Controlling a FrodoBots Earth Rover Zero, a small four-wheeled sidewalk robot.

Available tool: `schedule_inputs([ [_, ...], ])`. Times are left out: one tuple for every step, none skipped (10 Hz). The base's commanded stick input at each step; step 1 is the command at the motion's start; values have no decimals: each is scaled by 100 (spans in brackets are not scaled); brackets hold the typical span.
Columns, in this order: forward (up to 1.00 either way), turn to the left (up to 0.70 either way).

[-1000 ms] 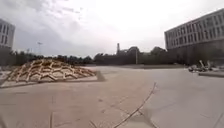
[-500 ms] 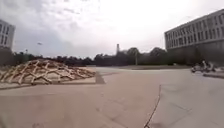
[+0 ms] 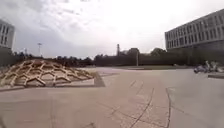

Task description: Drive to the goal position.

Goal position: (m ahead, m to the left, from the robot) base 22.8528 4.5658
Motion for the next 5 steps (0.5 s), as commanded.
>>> schedule_inputs([
  [70,0],
  [70,0],
  [70,0],
  [70,0],
  [70,0],
])
